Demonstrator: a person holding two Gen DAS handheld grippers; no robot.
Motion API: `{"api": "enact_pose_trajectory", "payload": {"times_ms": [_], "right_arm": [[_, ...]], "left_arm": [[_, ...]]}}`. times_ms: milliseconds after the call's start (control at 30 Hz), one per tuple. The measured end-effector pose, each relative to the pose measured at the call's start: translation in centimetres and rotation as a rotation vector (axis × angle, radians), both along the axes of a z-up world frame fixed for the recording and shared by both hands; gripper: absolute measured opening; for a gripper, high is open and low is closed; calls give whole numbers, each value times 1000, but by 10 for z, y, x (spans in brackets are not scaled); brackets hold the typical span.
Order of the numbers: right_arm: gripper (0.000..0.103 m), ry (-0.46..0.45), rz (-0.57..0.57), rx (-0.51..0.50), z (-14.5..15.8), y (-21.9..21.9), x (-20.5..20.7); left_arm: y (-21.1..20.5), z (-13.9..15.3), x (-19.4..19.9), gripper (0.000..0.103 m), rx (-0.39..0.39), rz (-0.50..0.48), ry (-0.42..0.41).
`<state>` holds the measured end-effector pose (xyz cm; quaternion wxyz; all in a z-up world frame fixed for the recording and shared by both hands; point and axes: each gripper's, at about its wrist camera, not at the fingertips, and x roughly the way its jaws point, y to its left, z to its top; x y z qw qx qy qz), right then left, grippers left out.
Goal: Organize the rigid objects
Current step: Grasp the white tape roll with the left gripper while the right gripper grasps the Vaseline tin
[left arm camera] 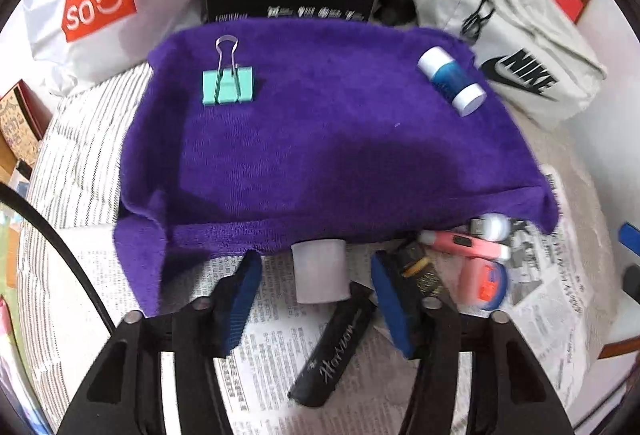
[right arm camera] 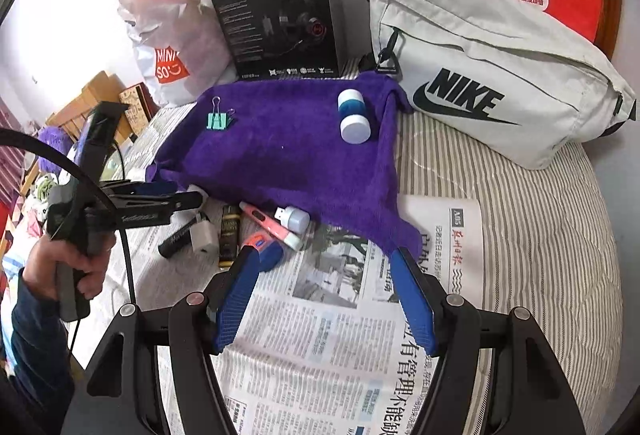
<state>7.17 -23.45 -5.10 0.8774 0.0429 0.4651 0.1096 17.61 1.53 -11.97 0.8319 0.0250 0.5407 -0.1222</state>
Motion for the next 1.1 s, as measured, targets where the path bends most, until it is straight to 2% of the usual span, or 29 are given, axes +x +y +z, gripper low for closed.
{"api": "enact_pose_trajectory", "payload": {"times_ms": [200,333,433,700,800,933,1033,1100], "right_arm": [[69,30,-17,2,-10,-6,2],[70,54,-18,9,-20,-2,8],[70,66,2,23,-28,7,13],[70,89,82,23,-52,43,25],[66,89,149,34,-65,60,27],[47,92,191,-27,-81,77,31],[46,94,192,-38,-88,81,36],[46,64,198,-56,-87,85,37]], "left_arm": [[-4,-9,6,44,38,-9,14],[-4,-8,4,27,94,-41,-11],[11,-3,1,27,56,-27,-5],[56,-3,-21,27,126,47,-24],[66,-4,-31,27,90,54,-23],[72,-5,-35,27,52,60,-28],[76,-5,-39,27,24,64,-37],[79,-5,-41,27,4,68,-40]]}}
